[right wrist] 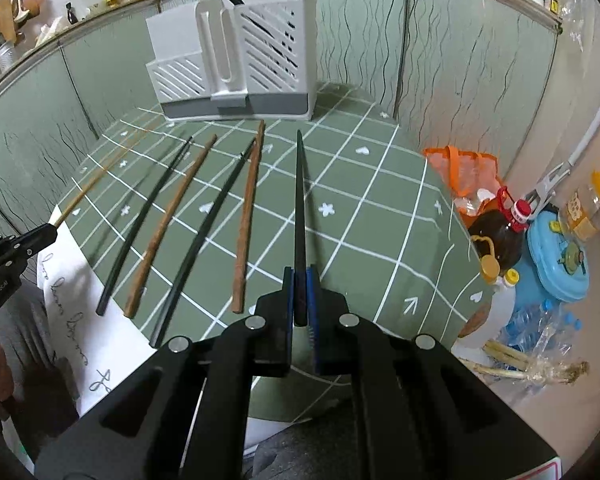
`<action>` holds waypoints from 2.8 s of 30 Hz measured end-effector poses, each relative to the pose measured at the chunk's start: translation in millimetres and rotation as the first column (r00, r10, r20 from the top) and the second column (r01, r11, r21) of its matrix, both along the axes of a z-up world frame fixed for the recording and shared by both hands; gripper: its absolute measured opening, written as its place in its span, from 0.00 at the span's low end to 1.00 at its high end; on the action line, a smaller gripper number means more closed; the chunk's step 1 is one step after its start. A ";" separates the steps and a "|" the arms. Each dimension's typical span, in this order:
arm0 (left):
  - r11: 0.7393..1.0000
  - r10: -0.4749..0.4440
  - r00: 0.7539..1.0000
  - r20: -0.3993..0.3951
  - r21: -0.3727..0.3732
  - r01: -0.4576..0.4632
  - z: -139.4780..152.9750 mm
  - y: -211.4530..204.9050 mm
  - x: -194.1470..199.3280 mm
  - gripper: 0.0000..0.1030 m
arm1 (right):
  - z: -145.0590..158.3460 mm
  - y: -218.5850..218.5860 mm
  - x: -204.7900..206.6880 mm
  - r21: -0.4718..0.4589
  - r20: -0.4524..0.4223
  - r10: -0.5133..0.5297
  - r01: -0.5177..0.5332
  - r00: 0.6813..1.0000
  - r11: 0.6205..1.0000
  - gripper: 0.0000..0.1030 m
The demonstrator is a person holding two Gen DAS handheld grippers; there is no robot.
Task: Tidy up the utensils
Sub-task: 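Lift the black and bamboo chopsticks off the cloth with both tools, then carry the black and bamboo chopsticks in both tools toward the white holder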
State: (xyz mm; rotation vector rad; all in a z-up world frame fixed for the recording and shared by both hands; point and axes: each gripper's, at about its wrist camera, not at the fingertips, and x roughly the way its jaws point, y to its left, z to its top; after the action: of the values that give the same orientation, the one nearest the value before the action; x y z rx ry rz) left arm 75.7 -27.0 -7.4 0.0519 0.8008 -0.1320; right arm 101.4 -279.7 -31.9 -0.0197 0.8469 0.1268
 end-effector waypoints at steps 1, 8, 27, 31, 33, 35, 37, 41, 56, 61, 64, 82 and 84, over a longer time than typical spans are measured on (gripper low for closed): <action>1.000 0.001 1.000 -0.002 -0.009 -0.001 0.7 0.4 -0.4 0.08 | 2.1 0.8 -0.2 -0.001 0.004 0.002 -0.002 1.000 1.000 0.06; 1.000 0.000 1.000 0.013 -0.018 0.001 5.4 1.4 -4.0 0.08 | 15.7 1.4 -2.4 0.007 0.033 0.009 -0.010 0.999 1.000 0.06; 0.999 -0.034 0.989 0.144 -0.026 0.039 78.4 0.6 9.3 0.08 | 78.9 2.1 11.2 0.021 0.156 0.034 -0.037 0.987 0.999 0.06; 0.999 -0.043 0.986 0.161 -0.023 0.047 89.5 -0.2 16.6 0.08 | 92.2 2.2 17.0 0.024 0.179 0.034 -0.039 0.983 0.999 0.06; 0.998 -0.047 0.985 0.168 -0.024 0.052 94.1 0.1 20.0 0.08 | 99.4 1.3 21.2 0.028 0.191 0.033 -0.039 0.981 0.999 0.06; 0.998 -0.050 0.983 0.177 -0.028 0.056 99.7 -1.0 24.2 0.08 | 104.7 0.2 24.5 0.033 0.199 0.033 -0.040 0.979 0.999 0.06; 0.998 -0.053 0.981 0.186 -0.029 0.059 103.9 -2.2 28.3 0.08 | 109.5 -0.4 27.9 0.038 0.205 0.035 -0.043 0.978 0.998 0.06; 0.997 -0.056 0.980 0.189 -0.040 0.064 109.0 -4.8 37.3 0.08 | 119.3 -1.4 37.4 0.049 0.211 0.036 -0.047 0.977 0.998 0.06; 0.993 -0.070 0.981 0.179 -0.077 0.085 139.9 -5.4 61.3 0.08 | 153.1 -10.4 55.1 0.081 0.219 0.046 -0.065 0.975 0.995 0.06; 0.992 -0.094 0.975 0.202 -0.060 0.108 172.4 -9.6 59.8 0.08 | 181.4 -10.6 50.2 0.079 0.236 0.055 -0.076 0.970 0.994 0.06; 0.993 -0.106 0.969 0.222 -0.032 0.116 193.4 -14.7 59.4 0.08 | 198.6 -7.7 47.0 0.061 0.249 0.062 -0.079 0.967 0.995 0.06; 0.976 -0.208 0.952 0.226 -0.017 0.217 281.7 -44.7 80.5 0.08 | 282.2 -0.8 58.1 0.043 0.289 0.105 -0.123 0.952 0.992 0.06; 0.975 -0.210 0.950 0.229 -0.025 0.221 287.6 -48.5 84.9 0.08 | 289.9 -0.5 61.4 0.042 0.301 0.107 -0.125 0.948 0.991 0.06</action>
State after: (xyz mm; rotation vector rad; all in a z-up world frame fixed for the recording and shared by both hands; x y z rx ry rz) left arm 160.6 -75.5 280.3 0.1055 0.5624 -0.3477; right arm 162.8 -280.2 258.0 -0.0312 0.5386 0.2541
